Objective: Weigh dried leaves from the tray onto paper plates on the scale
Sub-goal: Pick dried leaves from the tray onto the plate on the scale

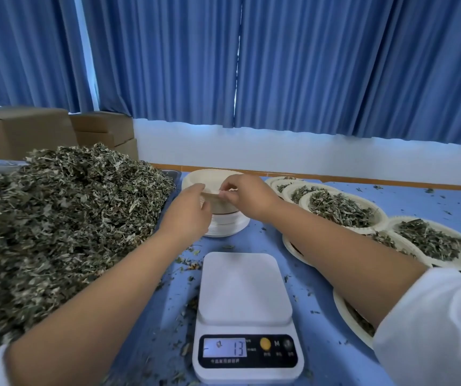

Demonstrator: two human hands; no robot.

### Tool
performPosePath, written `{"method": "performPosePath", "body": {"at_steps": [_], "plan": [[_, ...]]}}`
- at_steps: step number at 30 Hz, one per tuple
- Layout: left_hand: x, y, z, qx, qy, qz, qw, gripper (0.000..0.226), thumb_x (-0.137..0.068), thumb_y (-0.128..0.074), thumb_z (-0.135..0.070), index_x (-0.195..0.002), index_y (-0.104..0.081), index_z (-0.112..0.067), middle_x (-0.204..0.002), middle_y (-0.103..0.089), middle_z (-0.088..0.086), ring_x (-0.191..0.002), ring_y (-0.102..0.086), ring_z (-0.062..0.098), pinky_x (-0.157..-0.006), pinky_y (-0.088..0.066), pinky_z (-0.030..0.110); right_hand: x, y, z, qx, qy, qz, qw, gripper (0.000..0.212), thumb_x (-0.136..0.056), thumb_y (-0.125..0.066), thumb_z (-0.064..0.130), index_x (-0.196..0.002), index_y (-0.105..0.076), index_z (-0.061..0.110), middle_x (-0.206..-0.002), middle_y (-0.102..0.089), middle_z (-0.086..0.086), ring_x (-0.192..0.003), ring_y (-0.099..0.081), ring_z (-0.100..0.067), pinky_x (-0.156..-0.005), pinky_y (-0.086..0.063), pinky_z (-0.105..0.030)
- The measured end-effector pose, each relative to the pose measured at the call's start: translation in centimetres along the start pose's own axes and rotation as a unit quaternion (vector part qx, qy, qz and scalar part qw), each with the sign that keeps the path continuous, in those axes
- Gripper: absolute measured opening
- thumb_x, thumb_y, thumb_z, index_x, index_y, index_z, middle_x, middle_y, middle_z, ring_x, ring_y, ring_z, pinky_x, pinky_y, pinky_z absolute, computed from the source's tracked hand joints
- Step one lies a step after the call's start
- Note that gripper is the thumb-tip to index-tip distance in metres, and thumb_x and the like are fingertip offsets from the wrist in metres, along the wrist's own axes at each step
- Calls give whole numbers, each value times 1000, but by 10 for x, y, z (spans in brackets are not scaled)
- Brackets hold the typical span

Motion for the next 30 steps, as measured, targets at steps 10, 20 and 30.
{"method": "performPosePath", "body": {"at_steps": [10,20,30], "plan": [[51,14,39,338,236,-84,907,41,-96,-39,-47,-99,-59,-12,-82,-65,9,-43,-59,11,-40,-42,21,120,32,29,-115,78,-97,986,20,-93,-62,27,-110,-71,20,-107,-68,10,-104,-56,3,-89,-35,-3],[122,-9,40,341,236,-66,908,25,-93,-53,-24,-76,-62,-8,-70,-62,5,-65,-57,21,-62,-47,32,214,22,13,-127,104,-126,978,27,-89,-59,30,-109,-72,19,-111,-67,8,-116,-56,-8,-101,-44,-34],[137,-6,25,81,107,-44,990,34,-96,-49,-25,-126,-59,-13,-119,-61,-3,-108,-56,13,-87,-43,26,225,6,-4,-87,106,-99,986,29,-89,-58,29,-112,-71,17,-115,-66,6,-120,-55,-13,-104,-37,-20]]}}
Point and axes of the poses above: each hand's wrist, its own x-axis away from the middle knuckle, its own y-axis out of the back of the hand, z = x × y, the point moved 9 cm from there along -x, towards the middle knuckle
